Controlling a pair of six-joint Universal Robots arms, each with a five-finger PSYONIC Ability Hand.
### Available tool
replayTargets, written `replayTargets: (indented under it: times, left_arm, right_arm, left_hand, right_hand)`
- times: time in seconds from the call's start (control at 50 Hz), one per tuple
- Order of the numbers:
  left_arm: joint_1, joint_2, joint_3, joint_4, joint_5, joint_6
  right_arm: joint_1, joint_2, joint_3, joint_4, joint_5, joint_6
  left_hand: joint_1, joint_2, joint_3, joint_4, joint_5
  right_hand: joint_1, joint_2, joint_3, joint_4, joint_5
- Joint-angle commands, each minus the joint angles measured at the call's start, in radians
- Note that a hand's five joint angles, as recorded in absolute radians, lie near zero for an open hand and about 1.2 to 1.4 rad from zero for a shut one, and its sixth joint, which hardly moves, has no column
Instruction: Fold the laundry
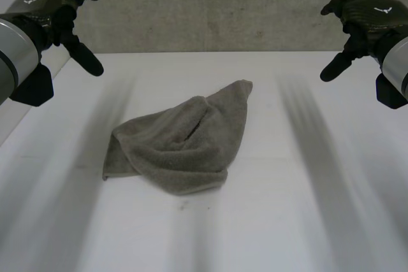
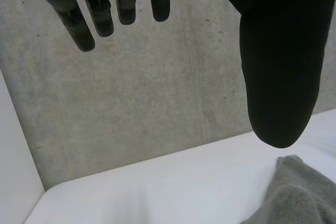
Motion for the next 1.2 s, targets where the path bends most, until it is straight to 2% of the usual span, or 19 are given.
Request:
replayTargets:
  times: [0.02,0.1,0.14,0.22,0.26,0.3,0.32,0.34,0.38,0.46,0.62,0.66,0.68,0.7,0.72,0.76,0.88,1.08,1.2]
  left_arm:
    - [-0.003,-0.02,-0.077,0.001,0.102,0.044]
    - [-0.01,-0.1,-0.159,0.008,0.145,0.127]
    - [-0.013,-0.115,-0.192,0.008,0.15,0.142]
    - [-0.015,-0.129,-0.271,0.034,0.153,0.148]
    - [-0.013,-0.152,-0.35,0.114,0.15,0.152]
    - [-0.015,-0.161,-0.39,0.17,0.148,0.159]
    - [-0.015,-0.169,-0.424,0.225,0.147,0.161]
    - [-0.015,-0.169,-0.424,0.225,0.147,0.161]
    - [-0.015,-0.18,-0.454,0.278,0.145,0.162]
    - [-0.013,-0.218,-0.492,0.375,0.142,0.167]
    - [0.007,-0.231,-0.512,0.382,0.141,0.171]
    - [0.013,-0.224,-0.515,0.38,0.141,0.171]
    - [0.022,-0.22,-0.522,0.38,0.141,0.171]
    - [0.027,-0.215,-0.529,0.379,0.141,0.171]
    - [0.027,-0.215,-0.529,0.379,0.141,0.171]
    - [0.027,-0.192,-0.547,0.379,0.141,0.171]
    - [0.019,-0.14,-0.579,0.377,0.142,0.167]
    - [0.022,0.041,-0.691,0.379,0.144,0.158]
    - [0.011,0.041,-0.736,0.393,0.145,0.156]
  right_arm:
    - [0.011,0.104,-0.018,0.173,-0.15,-0.098]
    - [0.02,0.219,-0.016,0.323,-0.255,-0.127]
    - [0.046,0.244,0.002,0.324,-0.272,-0.12]
    - [0.119,0.29,0.053,0.246,-0.274,-0.1]
    - [0.174,0.321,0.109,0.116,-0.266,-0.074]
    - [0.192,0.337,0.131,0.055,-0.263,-0.058]
    - [0.209,0.356,0.149,0.003,-0.257,-0.038]
    - [0.209,0.356,0.149,0.002,-0.257,-0.038]
    - [0.255,0.388,0.16,-0.073,-0.238,-0.008]
    - [0.284,0.416,0.163,-0.111,-0.219,0.008]
    - [0.329,0.48,0.146,-0.145,-0.199,0.015]
    - [0.34,0.496,0.145,-0.195,-0.171,0.025]
    - [0.34,0.496,0.145,-0.196,-0.171,0.025]
    - [0.344,0.5,0.143,-0.225,-0.156,0.029]
    - [0.344,0.5,0.143,-0.225,-0.156,0.029]
    - [0.359,0.5,0.133,-0.274,-0.131,0.037]
    - [0.363,0.468,0.099,-0.285,-0.1,0.051]
    - [0.334,0.223,0.041,-0.289,-0.096,0.081]
    - [0.326,0.17,0.037,-0.289,-0.093,0.103]
  left_hand:
    - [0.052,0.063,0.059,0.06,0.024]
    - [0.049,0.06,0.056,0.057,0.021]
    - [0.049,0.06,0.056,0.057,0.021]
    - [0.049,0.06,0.056,0.057,0.021]
    - [0.052,0.063,0.059,0.06,0.024]
    - [0.063,0.075,0.07,0.072,0.035]
    - [0.11,0.121,0.117,0.119,0.082]
    - [0.11,0.122,0.117,0.119,0.082]
    - [0.184,0.195,0.191,0.192,0.156]
    - [0.242,0.254,0.25,0.251,0.215]
    - [0.251,0.263,0.258,0.26,0.223]
    - [0.248,0.26,0.255,0.257,0.22]
    - [0.243,0.254,0.25,0.251,0.215]
    - [0.24,0.251,0.247,0.248,0.212]
    - [0.24,0.251,0.247,0.248,0.212]
    - [0.222,0.233,0.229,0.231,0.194]
    - [0.231,0.242,0.238,0.239,0.203]
    - [0.237,0.248,0.244,0.245,0.209]
    - [0.237,0.248,0.244,0.245,0.209]
  right_hand:
    - [-0.026,-0.052,-0.036,-0.055,-0.057]
    - [-0.026,-0.052,-0.036,-0.055,-0.057]
    - [-0.026,-0.052,-0.036,-0.055,-0.057]
    - [-0.026,-0.052,-0.036,-0.055,-0.057]
    - [-0.026,-0.052,-0.036,-0.055,-0.057]
    - [-0.026,-0.052,-0.036,-0.055,-0.057]
    - [0.06,0.034,0.05,0.031,0.029]
    - [0.06,0.035,0.051,0.032,0.03]
    - [0.262,0.236,0.253,0.234,0.232]
    - [0.421,0.395,0.412,0.393,0.39]
    - [0.533,0.507,0.524,0.505,0.503]
    - [0.717,0.691,0.708,0.689,0.687]
    - [0.718,0.692,0.709,0.69,0.688]
    - [0.843,0.817,0.834,0.815,0.813]
    - [0.844,0.818,0.835,0.816,0.814]
    - [1.194,1.168,1.184,1.165,1.163]
    - [1.196,1.17,1.186,1.167,1.165]
    - [1.196,1.17,1.186,1.167,1.165]
    - [1.196,1.17,1.186,1.167,1.165]
